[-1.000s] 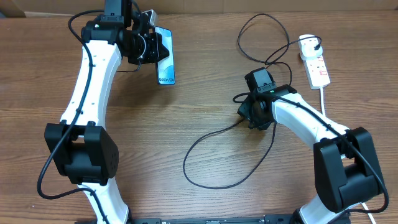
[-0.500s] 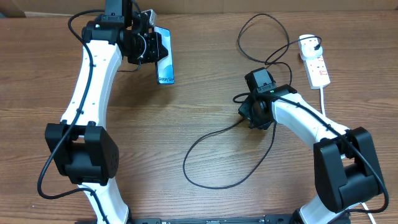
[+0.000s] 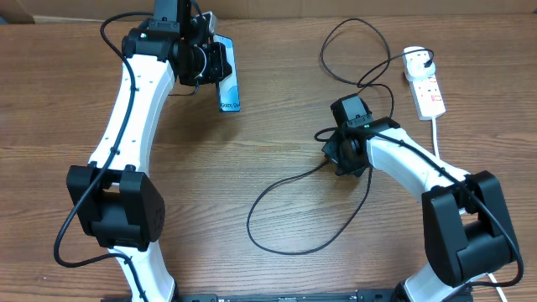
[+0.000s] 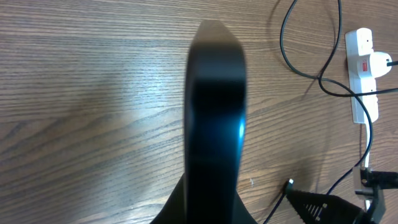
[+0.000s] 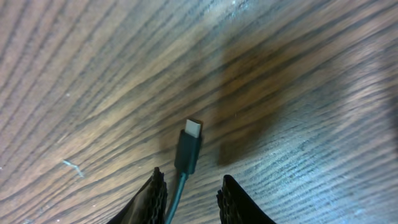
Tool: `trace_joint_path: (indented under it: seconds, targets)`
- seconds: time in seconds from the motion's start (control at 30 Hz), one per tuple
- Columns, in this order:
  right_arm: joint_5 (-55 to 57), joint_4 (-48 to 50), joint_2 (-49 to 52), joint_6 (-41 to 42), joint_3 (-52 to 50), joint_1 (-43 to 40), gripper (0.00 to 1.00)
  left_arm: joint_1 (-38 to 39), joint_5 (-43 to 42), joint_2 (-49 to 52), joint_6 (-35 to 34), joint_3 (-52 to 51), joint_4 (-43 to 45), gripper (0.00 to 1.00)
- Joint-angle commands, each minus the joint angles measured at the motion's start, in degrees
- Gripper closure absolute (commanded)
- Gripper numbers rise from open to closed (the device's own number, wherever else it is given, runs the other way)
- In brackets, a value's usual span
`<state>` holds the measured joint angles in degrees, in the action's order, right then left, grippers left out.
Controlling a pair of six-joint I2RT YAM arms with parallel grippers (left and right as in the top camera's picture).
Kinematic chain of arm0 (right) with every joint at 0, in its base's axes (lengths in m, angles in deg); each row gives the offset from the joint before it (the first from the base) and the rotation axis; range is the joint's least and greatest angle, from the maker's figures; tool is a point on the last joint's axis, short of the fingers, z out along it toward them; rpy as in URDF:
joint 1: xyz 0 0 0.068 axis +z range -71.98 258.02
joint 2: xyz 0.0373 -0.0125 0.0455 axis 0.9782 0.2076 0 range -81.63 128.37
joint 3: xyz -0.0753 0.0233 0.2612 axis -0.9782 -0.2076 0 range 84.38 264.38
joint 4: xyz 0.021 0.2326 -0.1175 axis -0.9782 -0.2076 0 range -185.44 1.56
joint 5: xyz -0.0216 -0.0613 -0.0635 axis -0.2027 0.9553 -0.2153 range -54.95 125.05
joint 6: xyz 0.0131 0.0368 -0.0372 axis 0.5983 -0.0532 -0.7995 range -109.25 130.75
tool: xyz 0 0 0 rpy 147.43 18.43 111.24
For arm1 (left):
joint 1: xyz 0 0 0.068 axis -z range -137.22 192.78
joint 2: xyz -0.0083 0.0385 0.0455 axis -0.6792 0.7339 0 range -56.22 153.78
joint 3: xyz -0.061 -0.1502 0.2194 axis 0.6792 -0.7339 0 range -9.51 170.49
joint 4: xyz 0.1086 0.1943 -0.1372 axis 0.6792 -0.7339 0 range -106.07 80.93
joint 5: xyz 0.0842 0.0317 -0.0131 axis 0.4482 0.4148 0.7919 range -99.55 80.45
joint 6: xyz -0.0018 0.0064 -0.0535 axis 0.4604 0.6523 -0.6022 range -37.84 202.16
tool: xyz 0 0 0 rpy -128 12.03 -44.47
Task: Plug charger to phone and switch on socket
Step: 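Lower the right gripper and close it on the cable plug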
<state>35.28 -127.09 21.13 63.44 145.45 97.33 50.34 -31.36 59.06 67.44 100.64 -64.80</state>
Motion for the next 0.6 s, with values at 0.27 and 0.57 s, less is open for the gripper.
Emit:
trace_joint_path:
  seconds: [0.27, 0.57]
  targets:
    - [-0.37, 1.73, 0.20, 0.02, -1.18, 0.13, 0.73, 0.42, -0.07, -3.10, -0.74, 0.59, 0.96, 0.96]
    - [-0.39, 2.14, 0.24, 1.73, -1.49, 0.24, 0.75, 0.42, -0.07, -3.10, -0.74, 0.59, 0.96, 0.96]
